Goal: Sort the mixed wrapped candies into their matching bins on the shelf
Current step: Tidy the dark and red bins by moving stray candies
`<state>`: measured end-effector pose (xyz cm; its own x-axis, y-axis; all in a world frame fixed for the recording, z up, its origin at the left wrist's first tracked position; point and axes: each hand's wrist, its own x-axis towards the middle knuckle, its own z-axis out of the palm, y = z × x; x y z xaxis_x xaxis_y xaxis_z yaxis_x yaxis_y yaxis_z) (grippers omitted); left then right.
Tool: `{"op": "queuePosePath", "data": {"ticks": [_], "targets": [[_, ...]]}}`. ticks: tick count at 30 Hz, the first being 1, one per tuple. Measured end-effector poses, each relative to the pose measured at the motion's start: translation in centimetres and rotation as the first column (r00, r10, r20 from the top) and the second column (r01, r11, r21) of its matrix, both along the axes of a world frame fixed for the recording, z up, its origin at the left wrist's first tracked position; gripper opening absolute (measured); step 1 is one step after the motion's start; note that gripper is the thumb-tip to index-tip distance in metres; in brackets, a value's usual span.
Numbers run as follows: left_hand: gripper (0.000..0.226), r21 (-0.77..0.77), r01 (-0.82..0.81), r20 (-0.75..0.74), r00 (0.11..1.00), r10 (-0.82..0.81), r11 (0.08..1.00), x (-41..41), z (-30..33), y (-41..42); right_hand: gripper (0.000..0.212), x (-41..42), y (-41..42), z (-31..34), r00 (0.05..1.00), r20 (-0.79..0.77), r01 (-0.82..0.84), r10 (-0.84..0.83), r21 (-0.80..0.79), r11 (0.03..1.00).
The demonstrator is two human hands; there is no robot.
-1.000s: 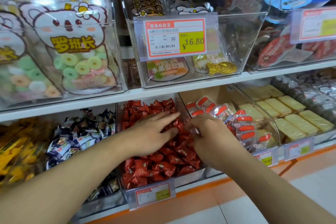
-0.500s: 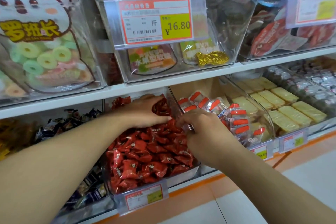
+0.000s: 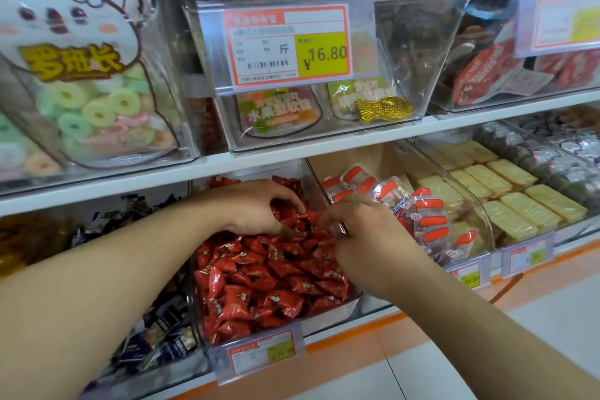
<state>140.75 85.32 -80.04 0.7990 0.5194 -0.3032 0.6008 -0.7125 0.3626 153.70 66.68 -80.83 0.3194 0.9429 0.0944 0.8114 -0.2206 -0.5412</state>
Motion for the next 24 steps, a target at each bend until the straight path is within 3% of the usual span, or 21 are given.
{"op": "queuePosePath", "data": {"ticks": [7, 12, 18, 21, 24], "targets": [[0.035, 0.032, 0.036, 0.014, 0.999, -0.037, 0.999, -2.0, 1.1, 0.3, 0.041, 0.1, -0.1, 0.0, 1.0, -0.001, -0.001, 0.001, -0.007, 1.0], [0.026, -0.103, -0.019, 0.163, 0.986, 0.036, 0.994, -3.4, 0.9, 1.2, 0.039, 0.1, 0.0, -0.1, 1.0, -0.012, 0.002, -0.002, 0.0, 1.0], [0.035, -0.267, -0.151, 0.34, 0.909, 0.239, 0.952, -3.6, 0.4, 1.3, 0.036, 0.1, 0.0, -0.1, 1.0, -0.004, 0.001, -0.001, 0.0, 1.0], [0.046, -0.166, -0.174, 0.302, 0.928, 0.218, 0.971, -2.6, 0.4, 1.1, 0.033, 0.1, 0.0, -0.2, 1.0, 0.007, -0.001, 0.001, 0.005, 1.0], [0.061, -0.007, -0.134, 0.157, 0.979, 0.133, 0.991, -1.0, 0.2, 0.3, 0.032, 0.0, 0.0, -0.2, 1.0, 0.012, -0.006, 0.006, 0.005, 1.0]]}}
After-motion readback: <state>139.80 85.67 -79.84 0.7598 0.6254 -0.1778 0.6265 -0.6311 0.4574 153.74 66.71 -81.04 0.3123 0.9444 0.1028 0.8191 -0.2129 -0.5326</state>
